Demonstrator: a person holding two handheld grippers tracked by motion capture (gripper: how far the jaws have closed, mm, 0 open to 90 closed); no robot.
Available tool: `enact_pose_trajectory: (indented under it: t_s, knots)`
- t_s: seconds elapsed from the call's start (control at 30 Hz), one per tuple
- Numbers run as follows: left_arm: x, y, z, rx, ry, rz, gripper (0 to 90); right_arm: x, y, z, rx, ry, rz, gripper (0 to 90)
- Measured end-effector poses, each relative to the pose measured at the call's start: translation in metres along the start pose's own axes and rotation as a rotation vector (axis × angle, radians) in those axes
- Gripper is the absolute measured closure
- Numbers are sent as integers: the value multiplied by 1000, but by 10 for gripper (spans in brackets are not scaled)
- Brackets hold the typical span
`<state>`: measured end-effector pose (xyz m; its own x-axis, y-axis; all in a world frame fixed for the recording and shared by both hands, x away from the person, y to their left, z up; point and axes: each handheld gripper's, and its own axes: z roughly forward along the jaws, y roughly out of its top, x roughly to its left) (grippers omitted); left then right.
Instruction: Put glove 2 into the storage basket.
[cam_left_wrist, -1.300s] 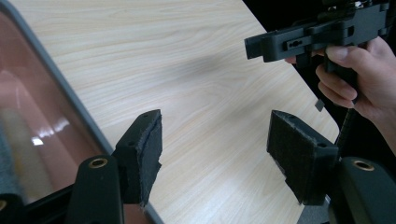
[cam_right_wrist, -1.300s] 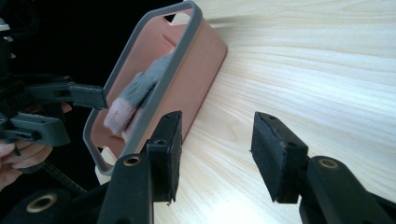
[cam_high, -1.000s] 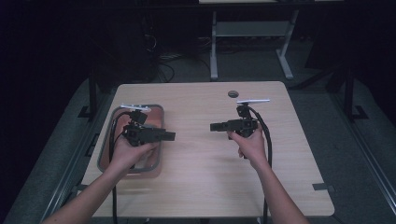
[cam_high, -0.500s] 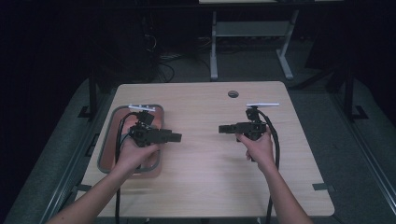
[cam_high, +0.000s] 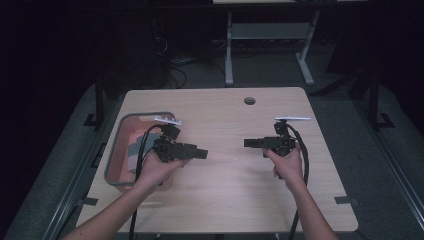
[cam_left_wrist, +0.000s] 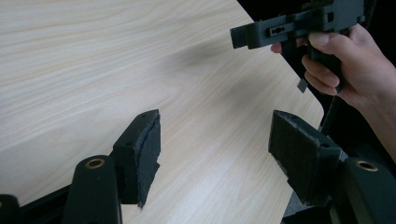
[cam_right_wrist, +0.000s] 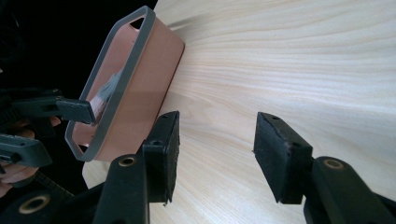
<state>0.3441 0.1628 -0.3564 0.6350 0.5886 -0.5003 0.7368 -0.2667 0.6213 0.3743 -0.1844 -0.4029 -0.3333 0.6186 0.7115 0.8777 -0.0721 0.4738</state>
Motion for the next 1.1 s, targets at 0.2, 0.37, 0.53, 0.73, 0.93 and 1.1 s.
enact_pose_trajectory:
  t_s: [0.2, 0.37, 0.53, 0.73, 0.93, 1.1]
  knots:
    - [-7, -5, 14, 24, -13, 5, 337, -10, -6, -7, -3, -8, 14, 496]
    - [-12, -9, 24, 37, -15, 5, 334, -18, -11, -15, -10, -11, 25, 495]
    - [-16, -13, 32, 49, -22, 10, 329, -27, -16, -26, -18, -31, 35, 491]
    - [-19, -22, 44, 62, -36, 9, 324, -35, -22, -37, -42, -44, 49, 486]
    - [-20, -30, 54, 68, -53, -3, 316, -43, -30, -41, -44, -44, 55, 477]
    - [-20, -37, 64, 86, -55, -9, 312, -44, -36, -44, -36, -56, 49, 474]
